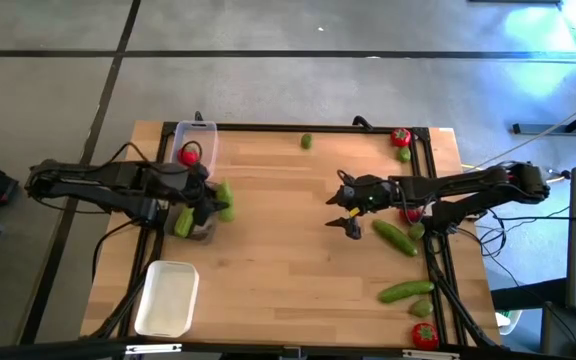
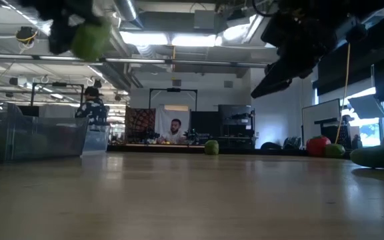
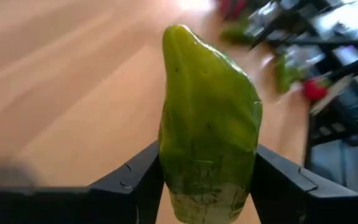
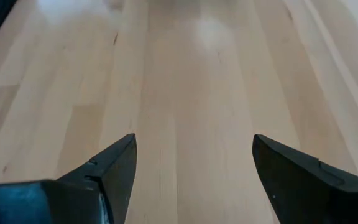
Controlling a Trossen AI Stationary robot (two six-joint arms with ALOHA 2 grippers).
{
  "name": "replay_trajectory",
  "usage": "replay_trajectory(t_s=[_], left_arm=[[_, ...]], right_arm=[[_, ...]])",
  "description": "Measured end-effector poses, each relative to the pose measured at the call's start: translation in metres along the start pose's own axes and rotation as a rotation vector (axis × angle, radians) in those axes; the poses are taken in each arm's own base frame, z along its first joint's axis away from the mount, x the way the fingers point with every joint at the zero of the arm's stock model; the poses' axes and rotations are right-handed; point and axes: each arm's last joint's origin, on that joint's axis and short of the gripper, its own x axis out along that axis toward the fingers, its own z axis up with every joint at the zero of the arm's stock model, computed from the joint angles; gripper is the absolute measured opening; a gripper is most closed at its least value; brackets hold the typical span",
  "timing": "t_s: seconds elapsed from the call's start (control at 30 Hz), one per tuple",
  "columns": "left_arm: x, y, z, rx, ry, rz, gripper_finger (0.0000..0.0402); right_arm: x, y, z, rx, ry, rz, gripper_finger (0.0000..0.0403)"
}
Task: Sort produce into baskets
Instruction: Put the top right bitter melon into the black bin
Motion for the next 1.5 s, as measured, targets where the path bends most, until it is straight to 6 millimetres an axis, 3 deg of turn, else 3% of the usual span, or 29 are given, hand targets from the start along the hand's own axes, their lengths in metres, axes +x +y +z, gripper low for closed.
replay_trajectory(t_s=[0.23, 0.5, 0.87, 1.5], left_arm=[[-0.001, 0.019, -0.020, -0.104, 0.199, 0.227, 0.0193], [0.002, 0.029, -0.025, -0.141, 0.212, 0.427, 0.0193], [0.023, 0.032, -0.030, -0.137, 0.286, 0.599, 0.0193], [0.060, 0.033, -0.039, -0.088, 0.444, 0.731, 0.0210]], right_arm=[[0.006, -0.001, -0.003, 0.008, 0.026, -0.023, 0.0289], [0.008, -0.002, -0.004, 0.009, 0.028, -0.042, 0.0289], [0.008, -0.002, -0.002, 0.008, 0.009, -0.043, 0.0289], [0.008, -0.002, -0.002, 0.014, 0.012, -0.043, 0.0289]])
